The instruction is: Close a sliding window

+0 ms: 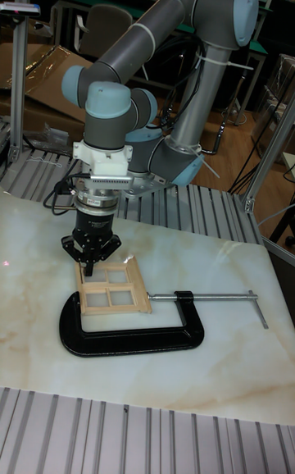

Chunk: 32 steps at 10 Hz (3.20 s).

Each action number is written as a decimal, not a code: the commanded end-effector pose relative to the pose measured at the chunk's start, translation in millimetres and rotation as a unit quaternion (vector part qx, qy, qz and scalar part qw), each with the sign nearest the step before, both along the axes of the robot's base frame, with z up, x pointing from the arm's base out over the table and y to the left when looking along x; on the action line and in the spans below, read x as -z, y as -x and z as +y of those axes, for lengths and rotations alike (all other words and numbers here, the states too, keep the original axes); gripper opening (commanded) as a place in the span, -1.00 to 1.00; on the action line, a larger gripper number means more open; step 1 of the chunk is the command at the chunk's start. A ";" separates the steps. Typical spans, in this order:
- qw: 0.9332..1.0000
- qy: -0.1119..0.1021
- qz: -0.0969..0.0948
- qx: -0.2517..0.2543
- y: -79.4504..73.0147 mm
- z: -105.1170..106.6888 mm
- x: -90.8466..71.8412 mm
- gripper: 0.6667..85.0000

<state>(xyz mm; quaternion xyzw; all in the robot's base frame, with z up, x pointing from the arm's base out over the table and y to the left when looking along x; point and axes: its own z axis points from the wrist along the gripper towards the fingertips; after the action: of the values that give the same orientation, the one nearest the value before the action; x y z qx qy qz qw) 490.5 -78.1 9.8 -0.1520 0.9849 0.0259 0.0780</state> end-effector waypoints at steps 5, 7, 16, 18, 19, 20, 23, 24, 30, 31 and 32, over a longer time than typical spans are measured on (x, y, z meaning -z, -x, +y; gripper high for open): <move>1.000 0.010 -0.012 -0.020 -5.1 -9.2 -0.3 -1.00; 0.999 0.022 -0.015 -0.028 -6.1 -14.7 -0.4 -1.00; 1.000 0.015 -0.004 0.009 -3.6 -5.5 -4.0 -1.00; 1.000 0.009 -0.001 0.026 -2.0 -2.4 -6.0 -1.00; 1.000 0.005 0.000 0.030 -0.9 -0.7 -7.0 -1.00; 0.999 0.004 0.005 0.032 1.5 0.5 -8.7 -1.00; 0.999 0.021 0.028 0.041 11.9 -3.8 -21.9 -1.00; 0.998 0.021 0.036 0.049 16.0 -3.2 -25.5 -1.00; 0.989 0.003 0.034 0.144 12.5 13.1 -66.4 -1.00; 0.988 -0.004 0.024 0.156 6.6 17.2 -71.6 -1.00; 0.987 0.015 0.011 0.161 0.6 7.9 -77.9 -1.00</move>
<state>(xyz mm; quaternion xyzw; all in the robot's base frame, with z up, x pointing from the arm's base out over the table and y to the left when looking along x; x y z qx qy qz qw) 480.0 -71.5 71.1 -0.0230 0.9985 0.0035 0.0493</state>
